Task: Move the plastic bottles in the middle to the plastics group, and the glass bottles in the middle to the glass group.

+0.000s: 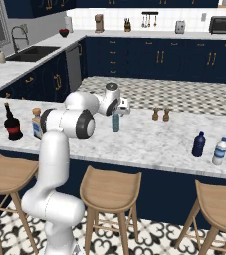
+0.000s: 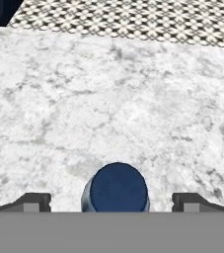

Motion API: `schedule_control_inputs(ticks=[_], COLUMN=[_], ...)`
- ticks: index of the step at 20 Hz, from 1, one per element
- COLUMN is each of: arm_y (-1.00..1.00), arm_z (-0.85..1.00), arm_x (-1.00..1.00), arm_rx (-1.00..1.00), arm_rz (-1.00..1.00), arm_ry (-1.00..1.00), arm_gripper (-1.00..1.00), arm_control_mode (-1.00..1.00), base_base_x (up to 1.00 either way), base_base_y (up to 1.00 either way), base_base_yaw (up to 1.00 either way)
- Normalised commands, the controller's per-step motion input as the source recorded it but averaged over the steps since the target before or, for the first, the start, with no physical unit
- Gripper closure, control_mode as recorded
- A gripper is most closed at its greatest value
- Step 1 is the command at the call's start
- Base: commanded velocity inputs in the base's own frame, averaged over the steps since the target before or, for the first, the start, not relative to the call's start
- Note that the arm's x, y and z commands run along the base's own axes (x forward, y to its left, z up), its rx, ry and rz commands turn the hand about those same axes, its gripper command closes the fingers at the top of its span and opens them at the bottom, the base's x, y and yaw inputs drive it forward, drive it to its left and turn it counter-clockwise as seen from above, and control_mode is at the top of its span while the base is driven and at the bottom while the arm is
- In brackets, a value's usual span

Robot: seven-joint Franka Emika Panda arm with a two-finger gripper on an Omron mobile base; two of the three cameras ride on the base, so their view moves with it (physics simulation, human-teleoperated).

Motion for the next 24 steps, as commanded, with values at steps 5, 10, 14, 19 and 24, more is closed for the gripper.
schedule_control_inputs(ticks=[5, 10, 14, 19, 24], arm_y=[0.00, -0.02, -0.24, -0.52, -0.95], arm_z=[0.00, 0.00, 0.22, 0.32, 0.10], arm_x=[0.00, -0.13, -0.66, -0.99, -0.85], arm_rx=[0.00, 0.00, 0.00, 0.04, 0.06], arm_rz=[0.00, 0.00, -0.05, -0.08, -0.10], arm_ry=[0.00, 0.00, 0.00, -0.02, -0.06], arm_gripper=[1.00, 1.00, 1.00, 1.00, 1.00], arm_control_mode=[-1.00, -1.00, -1.00, -1.00, -1.00], base_base_x=[0.00, 0.00, 0.00, 0.00, 0.00], base_base_y=[0.00, 0.00, 0.00, 0.00, 0.00], base_base_yaw=[0.00, 0.00, 0.00, 0.00, 0.00])
